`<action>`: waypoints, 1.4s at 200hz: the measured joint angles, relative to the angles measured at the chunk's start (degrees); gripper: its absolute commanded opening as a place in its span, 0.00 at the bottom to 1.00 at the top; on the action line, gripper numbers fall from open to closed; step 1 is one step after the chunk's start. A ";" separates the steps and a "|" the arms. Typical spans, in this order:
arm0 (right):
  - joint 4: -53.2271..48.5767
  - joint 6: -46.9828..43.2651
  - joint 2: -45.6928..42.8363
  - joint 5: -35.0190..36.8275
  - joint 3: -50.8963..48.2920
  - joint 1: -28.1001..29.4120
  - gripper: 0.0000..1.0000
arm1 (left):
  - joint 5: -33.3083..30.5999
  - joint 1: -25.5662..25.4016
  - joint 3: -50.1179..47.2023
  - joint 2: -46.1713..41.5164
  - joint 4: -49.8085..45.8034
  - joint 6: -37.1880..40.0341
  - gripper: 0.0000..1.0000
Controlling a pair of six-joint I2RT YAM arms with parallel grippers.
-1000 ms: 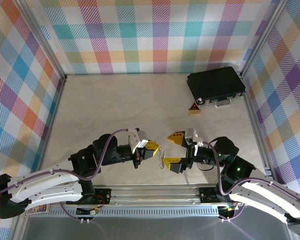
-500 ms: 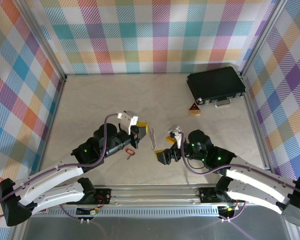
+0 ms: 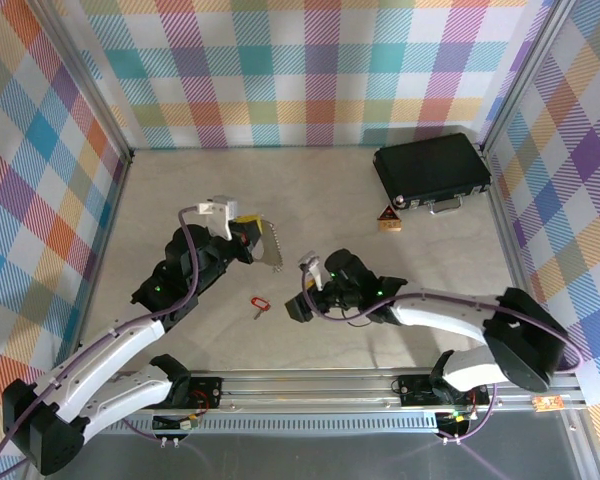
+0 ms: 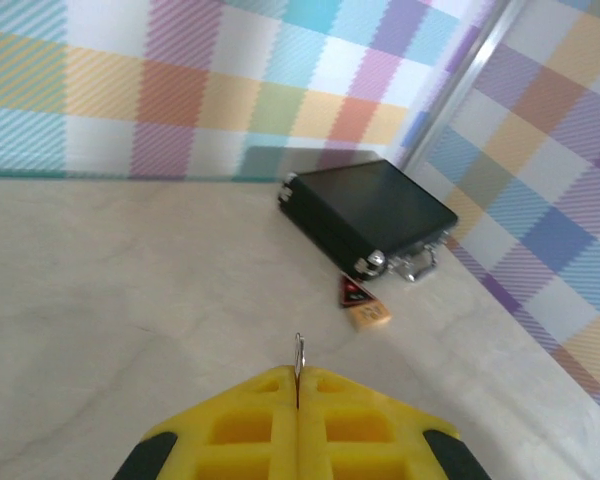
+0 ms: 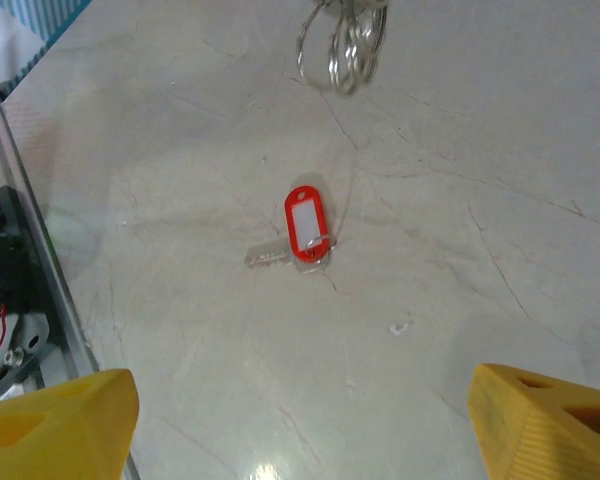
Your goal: Put the keys on the keyring
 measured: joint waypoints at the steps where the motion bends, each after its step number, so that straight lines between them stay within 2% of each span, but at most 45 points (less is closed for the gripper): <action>1: 0.02 0.04 0.22 0.00 0.11 0.00 0.79 | 0.00 0.13 -0.02 0.00 0.00 -0.02 0.00; 51: 0.39 7.52 11.89 2.89 6.99 1.27 0.71 | 1.49 6.27 -1.25 -2.62 -0.76 -0.66 0.00; 110: -1.33 13.57 21.66 6.88 14.34 6.16 0.52 | 3.34 8.33 -2.25 -5.31 -1.16 -0.52 0.00; 197: -5.55 16.63 27.89 13.11 19.43 9.09 0.38 | 4.17 8.44 -4.37 -10.73 -6.45 1.05 0.00; 280: -5.44 17.97 30.10 14.43 21.88 9.29 0.33 | 5.11 8.55 -4.66 -14.08 -10.56 2.47 0.00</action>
